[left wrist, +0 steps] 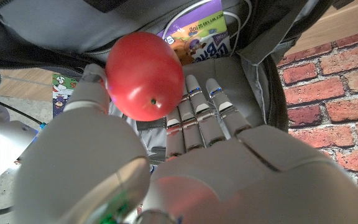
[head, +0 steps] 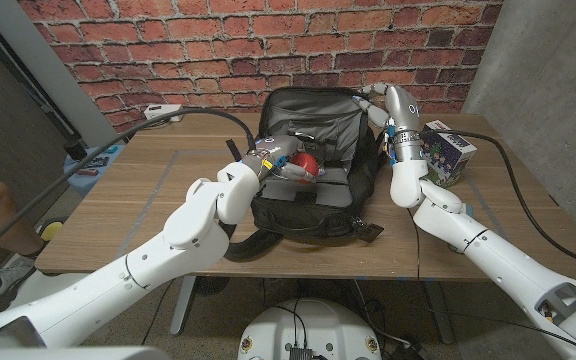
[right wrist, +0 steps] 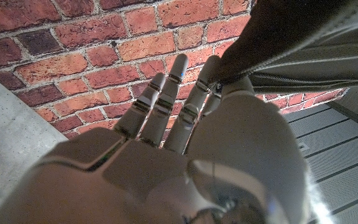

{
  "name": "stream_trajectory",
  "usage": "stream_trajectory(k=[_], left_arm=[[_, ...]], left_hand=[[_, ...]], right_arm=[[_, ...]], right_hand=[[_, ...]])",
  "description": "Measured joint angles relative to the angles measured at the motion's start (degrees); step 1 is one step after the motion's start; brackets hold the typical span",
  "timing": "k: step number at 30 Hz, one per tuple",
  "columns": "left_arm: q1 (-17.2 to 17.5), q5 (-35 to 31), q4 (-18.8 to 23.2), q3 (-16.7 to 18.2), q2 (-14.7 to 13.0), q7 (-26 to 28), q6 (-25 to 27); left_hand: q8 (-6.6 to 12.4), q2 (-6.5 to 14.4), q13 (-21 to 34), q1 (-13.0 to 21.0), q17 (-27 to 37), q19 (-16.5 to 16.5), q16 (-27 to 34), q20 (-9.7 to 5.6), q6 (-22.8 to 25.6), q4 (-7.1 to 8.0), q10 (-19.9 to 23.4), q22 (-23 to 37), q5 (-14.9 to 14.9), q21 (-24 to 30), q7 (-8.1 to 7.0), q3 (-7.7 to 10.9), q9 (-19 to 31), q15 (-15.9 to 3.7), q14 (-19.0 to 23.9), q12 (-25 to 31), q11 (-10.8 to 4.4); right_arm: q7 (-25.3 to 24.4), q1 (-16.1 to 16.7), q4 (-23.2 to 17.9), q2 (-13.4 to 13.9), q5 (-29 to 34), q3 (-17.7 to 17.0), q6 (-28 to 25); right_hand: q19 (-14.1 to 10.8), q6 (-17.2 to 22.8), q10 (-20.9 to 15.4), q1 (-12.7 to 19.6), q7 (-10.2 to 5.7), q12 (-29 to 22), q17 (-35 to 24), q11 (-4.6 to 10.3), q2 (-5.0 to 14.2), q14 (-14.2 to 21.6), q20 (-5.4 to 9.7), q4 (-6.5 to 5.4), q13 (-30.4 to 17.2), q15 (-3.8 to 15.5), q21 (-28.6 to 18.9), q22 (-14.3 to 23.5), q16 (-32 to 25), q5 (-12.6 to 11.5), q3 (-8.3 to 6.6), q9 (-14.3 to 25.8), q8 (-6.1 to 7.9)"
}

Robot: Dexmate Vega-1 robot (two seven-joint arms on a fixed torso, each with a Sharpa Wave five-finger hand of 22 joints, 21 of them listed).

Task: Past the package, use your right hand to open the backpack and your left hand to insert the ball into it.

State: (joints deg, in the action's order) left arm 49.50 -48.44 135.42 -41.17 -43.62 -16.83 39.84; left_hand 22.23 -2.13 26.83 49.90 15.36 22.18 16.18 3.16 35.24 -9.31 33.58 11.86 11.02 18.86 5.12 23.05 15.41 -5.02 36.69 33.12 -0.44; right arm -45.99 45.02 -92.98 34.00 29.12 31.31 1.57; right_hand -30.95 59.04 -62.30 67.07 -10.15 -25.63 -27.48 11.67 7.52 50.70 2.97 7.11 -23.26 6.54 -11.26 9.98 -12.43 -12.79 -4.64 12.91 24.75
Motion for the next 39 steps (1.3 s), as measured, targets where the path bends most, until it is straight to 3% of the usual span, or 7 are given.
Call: stream_trajectory(k=[10,16,20,24,27,34,39], left_arm=[[-1.3,-0.3,-1.1,-0.9,0.8,-2.8,0.3],[-2.4,-1.0,-1.7,-1.9,1.0,-4.3,0.9],[-3.5,-3.1,-2.6,-2.9,1.4,-6.8,2.2],[-4.0,-4.0,-3.2,-3.3,1.8,-7.5,2.6],[-4.3,-4.3,-3.7,-3.4,2.0,-7.9,2.7],[-4.6,-4.6,-4.3,-3.4,2.2,-8.5,2.8],[-4.8,-3.9,-4.5,-3.1,2.1,-9.5,2.1]], left_hand=[[-1.79,0.7,6.9,-0.7,0.1,-2.6,-1.8,0.96,-0.1,0.25,-1.2,0.0,0.0,-0.7,-0.05,-0.23,-0.5,1.74,-4.7,-2.7,-1.24],[-3.93,1.1,7.5,-1.1,0.5,-5.8,-3.1,1.45,-2.6,0.46,-3.8,0.3,0.0,-1.6,-3.44,-0.44,-0.8,3.34,-9.0,-5.2,-2.83],[-4.9,1.3,8.0,-1.3,0.8,-7.3,-3.8,1.54,-3.8,0.57,-6.7,0.3,0.0,-2.0,-4.1,-0.52,-0.9,4.22,-11.4,-6.6,-1.73],[-6.19,2.4,7.2,-1.7,0.6,-8.0,-4.4,1.88,-6.5,0.72,-9.4,0.3,0.0,-2.3,-3.06,-0.36,-0.8,4.91,-13.4,-8.1,-0.7],[-6.84,5.4,6.7,1.3,0.6,-8.6,-4.9,2.26,-8.0,1.03,-11.1,0.3,0.0,-2.6,-2.37,-0.53,-1.1,5.67,-15.1,-9.3,0.24],[-9.06,5.8,5.1,1.7,-0.2,-9.9,-5.3,2.96,-12.1,1.03,-16.3,0.6,0.0,-2.8,-2.01,-0.54,-1.6,7.79,-19.1,-13.0,3.14],[-11.4,5.4,2.8,0.2,-1.6,-10.9,-5.6,3.28,-18.0,0.94,-20.9,0.8,0.0,-2.9,-3.12,-1.11,-2.5,9.83,-23.2,-16.8,5.16]], right_arm=[[0.3,0.1,0.3,0.1,-0.3,-0.2,0.5],[0.5,0.0,0.6,0.1,-0.5,-0.2,0.8],[0.6,-0.2,1.1,0.0,-0.6,-0.2,0.9],[0.8,-0.3,1.3,-0.1,-0.6,0.0,0.9],[0.9,-0.3,1.3,-0.1,-0.6,0.0,0.8],[1.0,-0.4,1.3,-0.2,-0.7,0.1,0.3],[1.0,-0.2,1.0,-0.2,-0.7,0.2,-0.2]], right_hand=[[0.0,0.0,0.0,0.0,0.0,0.0,0.0,0.0,0.04,0.0,0.0,0.0,0.0,0.0,0.0,0.0,0.0,0.0,0.0,0.0,0.0],[0.0,0.0,0.0,0.0,0.0,0.0,0.0,0.0,0.04,0.0,0.0,0.0,0.0,0.0,0.0,0.0,0.0,0.0,0.0,0.0,-0.01],[0.0,0.0,0.0,0.0,0.0,0.0,0.0,0.0,0.04,0.0,0.0,0.0,0.0,0.0,0.0,0.0,0.0,0.0,0.0,0.0,-0.03],[0.0,0.0,0.0,0.0,0.0,0.0,0.0,0.0,0.04,0.0,0.0,0.0,0.0,0.0,0.0,0.0,0.0,0.1,0.0,0.0,-0.13],[0.0,0.0,0.0,0.0,0.0,0.0,0.0,0.0,0.04,0.0,0.0,0.0,0.0,0.0,0.0,0.0,0.0,0.2,0.0,0.0,-0.15],[0.0,0.0,0.0,0.1,0.0,0.0,0.0,0.0,0.03,0.0,0.0,0.0,0.0,0.0,0.0,0.0,0.0,0.2,0.0,0.0,-0.29],[0.0,0.0,0.0,0.1,0.0,0.0,0.0,0.0,0.03,0.0,0.0,0.0,0.0,0.0,0.0,0.0,0.0,0.0,0.0,0.0,-0.35]])
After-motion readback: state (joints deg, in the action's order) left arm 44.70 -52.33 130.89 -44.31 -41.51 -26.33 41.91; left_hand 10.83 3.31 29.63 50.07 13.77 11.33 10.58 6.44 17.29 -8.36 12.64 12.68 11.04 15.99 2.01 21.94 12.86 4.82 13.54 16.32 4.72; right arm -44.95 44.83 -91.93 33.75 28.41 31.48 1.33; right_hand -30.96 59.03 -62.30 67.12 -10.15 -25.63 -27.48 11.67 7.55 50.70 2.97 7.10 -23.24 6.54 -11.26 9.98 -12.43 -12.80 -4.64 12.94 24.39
